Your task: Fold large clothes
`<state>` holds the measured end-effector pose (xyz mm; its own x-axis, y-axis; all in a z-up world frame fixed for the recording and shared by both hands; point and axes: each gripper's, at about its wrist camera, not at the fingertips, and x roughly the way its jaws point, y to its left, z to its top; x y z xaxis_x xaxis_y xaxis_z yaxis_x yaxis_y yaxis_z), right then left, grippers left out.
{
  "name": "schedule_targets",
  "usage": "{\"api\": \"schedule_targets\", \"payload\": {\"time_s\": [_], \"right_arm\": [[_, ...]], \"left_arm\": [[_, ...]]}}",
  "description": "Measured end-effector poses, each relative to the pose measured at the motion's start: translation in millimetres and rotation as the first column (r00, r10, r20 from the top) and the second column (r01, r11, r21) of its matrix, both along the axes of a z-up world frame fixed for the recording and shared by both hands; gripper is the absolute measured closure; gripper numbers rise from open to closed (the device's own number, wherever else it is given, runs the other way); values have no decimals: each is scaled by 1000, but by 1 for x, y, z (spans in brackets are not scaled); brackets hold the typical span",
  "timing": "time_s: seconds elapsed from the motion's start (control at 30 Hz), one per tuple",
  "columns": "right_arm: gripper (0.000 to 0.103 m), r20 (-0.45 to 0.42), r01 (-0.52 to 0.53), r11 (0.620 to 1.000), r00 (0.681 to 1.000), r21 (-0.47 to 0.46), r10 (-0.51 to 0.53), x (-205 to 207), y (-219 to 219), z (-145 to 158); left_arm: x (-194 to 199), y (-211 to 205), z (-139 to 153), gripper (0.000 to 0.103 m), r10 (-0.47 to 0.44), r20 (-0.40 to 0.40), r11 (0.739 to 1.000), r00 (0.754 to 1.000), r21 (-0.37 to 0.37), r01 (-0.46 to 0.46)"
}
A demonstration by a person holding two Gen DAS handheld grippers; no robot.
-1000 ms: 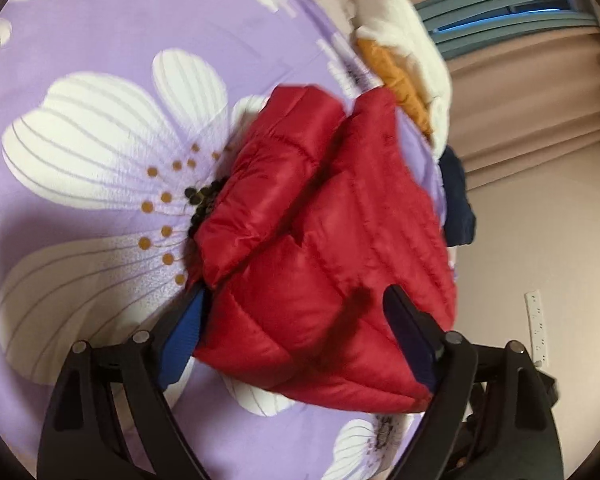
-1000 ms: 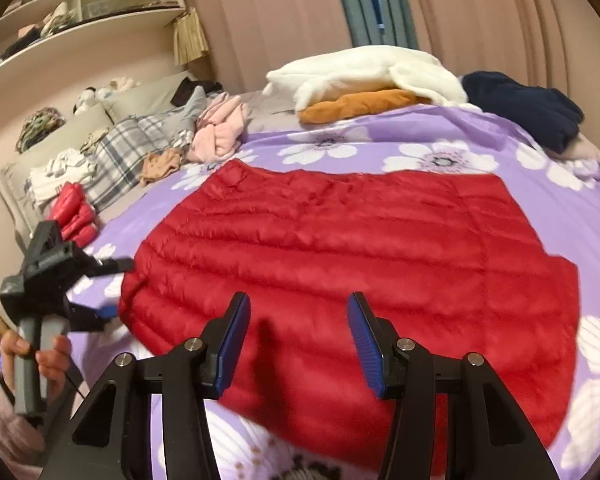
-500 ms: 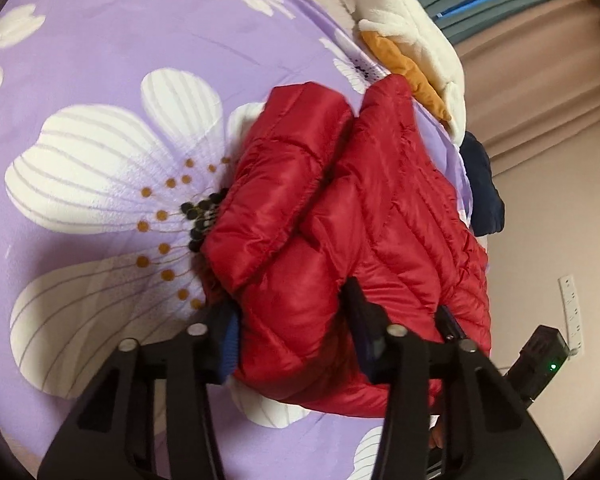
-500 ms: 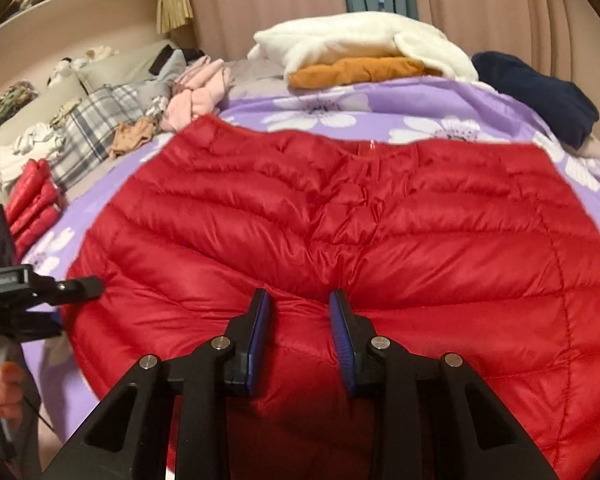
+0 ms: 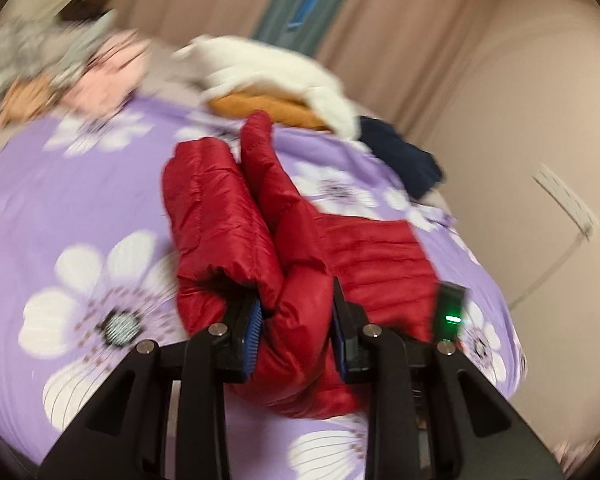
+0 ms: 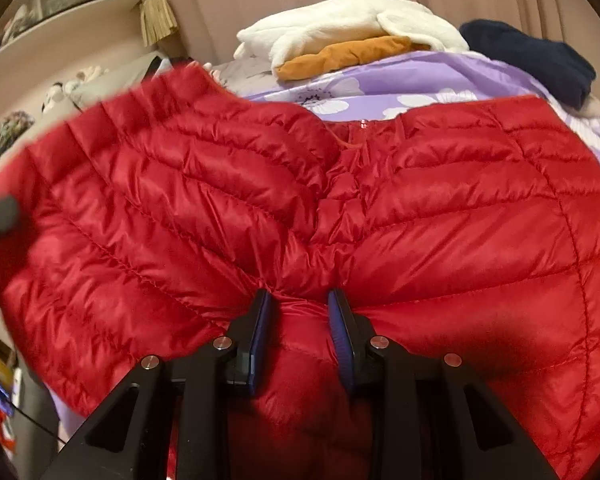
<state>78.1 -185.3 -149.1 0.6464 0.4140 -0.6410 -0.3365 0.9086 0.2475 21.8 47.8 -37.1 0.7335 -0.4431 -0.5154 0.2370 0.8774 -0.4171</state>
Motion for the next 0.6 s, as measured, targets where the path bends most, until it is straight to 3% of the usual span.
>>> {"api": "schedule_targets", "payload": {"time_s": [0.13,0.27,0.47,0.6], "right_arm": [[72,-44,12,994,999,108,-7,4,-12,-4],[78,-93,24,972,996,233,-2,9,-27,-10],[84,-176,15,927,983,374,56,21,-49,-11],[83,-122,24,923,992,385,25,-2,-73,9]], "left_arm": [[-1,-42,15,75,-145,50,989,988,38,143],[8,-74,12,73,-244,42,968,969,66,241],[26,-91,8,73,-296,-5,954,955,46,296],[21,-95,9,73,-303,-7,951,953,64,303]]}}
